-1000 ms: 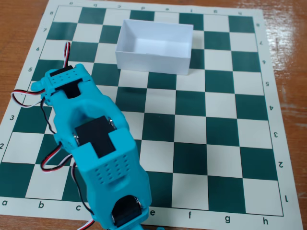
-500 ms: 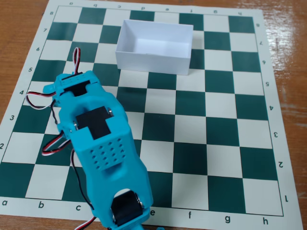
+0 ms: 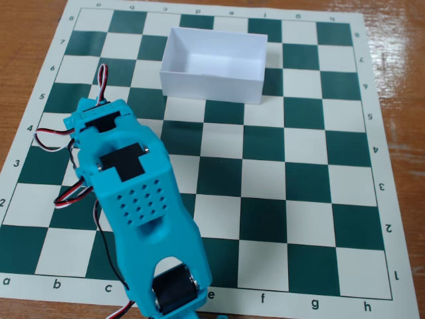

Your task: Grab the toy horse and put it in the box.

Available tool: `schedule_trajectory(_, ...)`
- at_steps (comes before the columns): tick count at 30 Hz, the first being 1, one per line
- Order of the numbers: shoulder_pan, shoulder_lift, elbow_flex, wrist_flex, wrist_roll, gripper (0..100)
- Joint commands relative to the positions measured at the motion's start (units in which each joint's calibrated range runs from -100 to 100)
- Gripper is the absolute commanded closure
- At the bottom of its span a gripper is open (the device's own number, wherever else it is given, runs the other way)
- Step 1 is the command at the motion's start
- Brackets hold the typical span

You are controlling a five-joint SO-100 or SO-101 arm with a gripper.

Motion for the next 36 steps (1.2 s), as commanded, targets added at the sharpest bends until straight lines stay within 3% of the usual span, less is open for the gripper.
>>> schedule_trajectory(1, -1.9, -0.03, -0.59, 0.89, -0.2, 99)
schedule_trajectory(14, 0.17, -7.64, 1.78, 1.22, 0.77, 100)
schedule_trajectory(25, 9.45, -28.0, 1.87, -7.83, 13.03, 100)
schedule_trajectory(36, 23.45, -8.35, -16.34, -24.28, 18.35, 100)
